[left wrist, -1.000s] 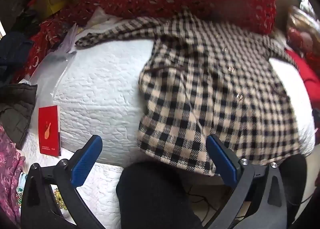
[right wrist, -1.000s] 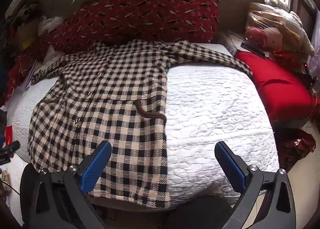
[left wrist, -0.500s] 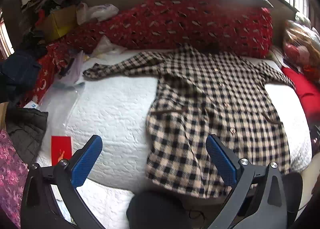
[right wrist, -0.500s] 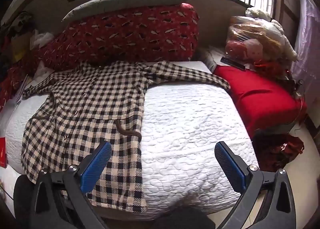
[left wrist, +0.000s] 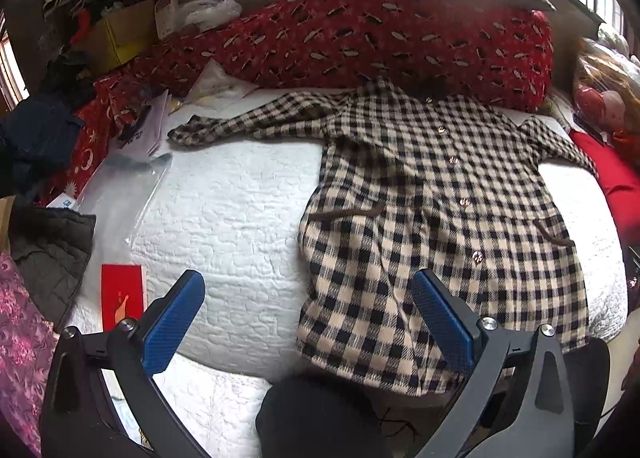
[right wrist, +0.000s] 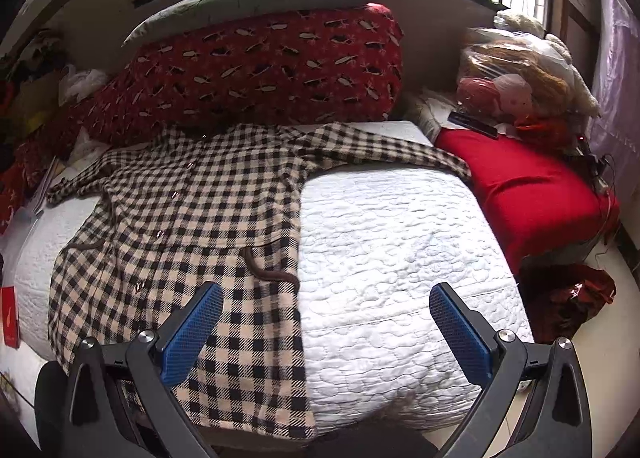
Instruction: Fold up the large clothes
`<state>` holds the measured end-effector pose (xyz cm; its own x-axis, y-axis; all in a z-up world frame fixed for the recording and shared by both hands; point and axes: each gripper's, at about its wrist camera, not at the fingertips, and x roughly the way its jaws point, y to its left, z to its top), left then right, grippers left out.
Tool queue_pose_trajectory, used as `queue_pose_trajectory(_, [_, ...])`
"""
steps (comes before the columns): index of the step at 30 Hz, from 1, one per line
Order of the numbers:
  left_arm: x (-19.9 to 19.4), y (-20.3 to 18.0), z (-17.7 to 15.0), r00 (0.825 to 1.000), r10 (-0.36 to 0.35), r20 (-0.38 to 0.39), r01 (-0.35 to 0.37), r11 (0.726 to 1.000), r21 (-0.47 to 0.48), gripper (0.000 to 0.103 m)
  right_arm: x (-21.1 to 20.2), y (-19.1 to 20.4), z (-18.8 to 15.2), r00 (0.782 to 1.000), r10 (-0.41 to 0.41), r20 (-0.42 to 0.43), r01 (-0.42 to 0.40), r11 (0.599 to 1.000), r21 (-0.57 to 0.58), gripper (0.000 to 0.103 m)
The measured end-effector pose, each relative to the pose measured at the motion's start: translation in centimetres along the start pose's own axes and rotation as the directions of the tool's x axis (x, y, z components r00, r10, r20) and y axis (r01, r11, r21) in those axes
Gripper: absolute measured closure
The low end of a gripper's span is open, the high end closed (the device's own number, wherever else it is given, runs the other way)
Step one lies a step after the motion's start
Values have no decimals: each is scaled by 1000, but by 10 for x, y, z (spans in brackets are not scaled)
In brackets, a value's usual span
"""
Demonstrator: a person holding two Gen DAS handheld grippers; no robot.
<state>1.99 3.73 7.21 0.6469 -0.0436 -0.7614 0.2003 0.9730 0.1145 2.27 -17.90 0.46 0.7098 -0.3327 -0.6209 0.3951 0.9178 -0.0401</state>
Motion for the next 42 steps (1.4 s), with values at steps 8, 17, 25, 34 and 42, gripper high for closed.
queue_pose_trajectory(8, [12,-22,-20,994,-41,-102,41,999,3,0,-3,9,-13,998,50,-31,-51,998,-39,0])
queue_pose_trajectory(17, [32,-65,-26,987,-58,-152,69,996,63,0,8,22,-11,996,71,-63,-77,992,-101,0])
queue_pose_trajectory(25, [44,-69,-20,985,-47,-167,60,996,70,0,21,24,-3,994,77,-82,-85,991,-107,0])
queue_pose_trajectory(34, [53,-72,-20,980,-56,-190,72,994,79,0,28,28,-2,992,74,-99,-86,989,-119,0])
queue_pose_trajectory(42, [53,-69,-21,985,-63,-162,76,994,76,0,31,31,-2,991,70,-113,-83,990,-116,0])
